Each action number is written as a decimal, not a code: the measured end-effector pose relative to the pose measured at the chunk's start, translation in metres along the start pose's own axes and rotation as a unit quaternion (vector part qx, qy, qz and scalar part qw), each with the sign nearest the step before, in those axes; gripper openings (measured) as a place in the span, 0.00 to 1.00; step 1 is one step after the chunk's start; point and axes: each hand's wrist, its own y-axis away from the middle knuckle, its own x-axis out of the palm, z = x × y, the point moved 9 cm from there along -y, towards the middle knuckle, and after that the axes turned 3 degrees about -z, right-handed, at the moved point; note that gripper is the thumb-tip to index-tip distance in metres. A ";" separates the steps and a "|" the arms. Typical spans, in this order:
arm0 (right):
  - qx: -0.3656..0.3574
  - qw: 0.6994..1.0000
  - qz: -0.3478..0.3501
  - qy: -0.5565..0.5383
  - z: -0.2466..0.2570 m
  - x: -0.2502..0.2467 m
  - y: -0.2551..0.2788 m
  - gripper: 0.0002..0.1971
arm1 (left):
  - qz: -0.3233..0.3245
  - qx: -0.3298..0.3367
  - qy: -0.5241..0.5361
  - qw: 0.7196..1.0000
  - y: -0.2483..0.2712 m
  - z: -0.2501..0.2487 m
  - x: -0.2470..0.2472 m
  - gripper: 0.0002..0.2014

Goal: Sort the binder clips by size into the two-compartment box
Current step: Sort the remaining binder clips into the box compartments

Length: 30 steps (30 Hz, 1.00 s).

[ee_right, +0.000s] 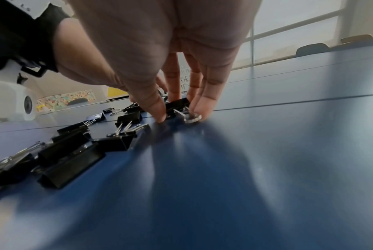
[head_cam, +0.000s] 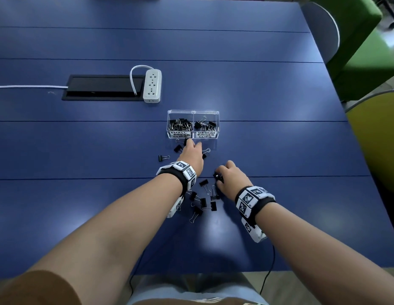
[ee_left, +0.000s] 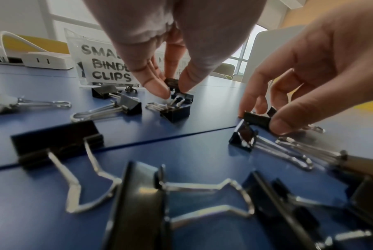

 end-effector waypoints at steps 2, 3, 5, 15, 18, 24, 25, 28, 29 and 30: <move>0.002 1.000 -0.004 -0.006 0.000 -0.001 -0.003 0.16 | 0.007 -0.008 -0.011 1.000 0.000 0.002 0.005 0.17; 0.004 1.000 -0.005 -0.009 -0.001 -0.002 -0.004 0.15 | 0.011 -0.011 -0.013 1.000 0.001 0.002 0.006 0.17; 0.008 0.999 -0.009 -0.029 -0.004 -0.007 -0.008 0.12 | 0.017 -0.020 -0.006 1.000 0.001 0.002 0.006 0.18; 0.050 0.944 -0.114 -0.307 -0.003 -0.092 -0.066 0.11 | 0.027 0.037 -0.040 0.998 -0.005 -0.007 0.001 0.14; -0.011 0.962 -0.113 -0.248 0.030 -0.118 -0.093 0.08 | 0.025 0.039 -0.013 0.999 -0.002 -0.004 -0.006 0.14; -0.051 0.991 -0.066 -0.103 0.062 -0.114 -0.119 0.07 | -0.038 0.027 0.117 0.992 -0.004 -0.001 -0.049 0.16; -0.049 0.992 -0.068 -0.094 0.061 -0.113 -0.120 0.09 | -0.055 0.026 0.129 0.990 -0.007 -0.002 -0.058 0.16; -0.036 0.987 -0.105 -0.119 0.051 -0.118 -0.112 0.11 | -0.086 0.035 0.138 0.986 -0.018 -0.009 -0.081 0.14; -0.032 0.983 -0.123 -0.134 0.046 -0.120 -0.107 0.12 | -0.093 0.041 0.142 0.985 -0.023 -0.012 -0.086 0.13; -0.030 0.978 -0.139 -0.150 0.040 -0.120 -0.100 0.12 | -0.097 0.045 0.144 0.984 -0.028 -0.016 -0.090 0.13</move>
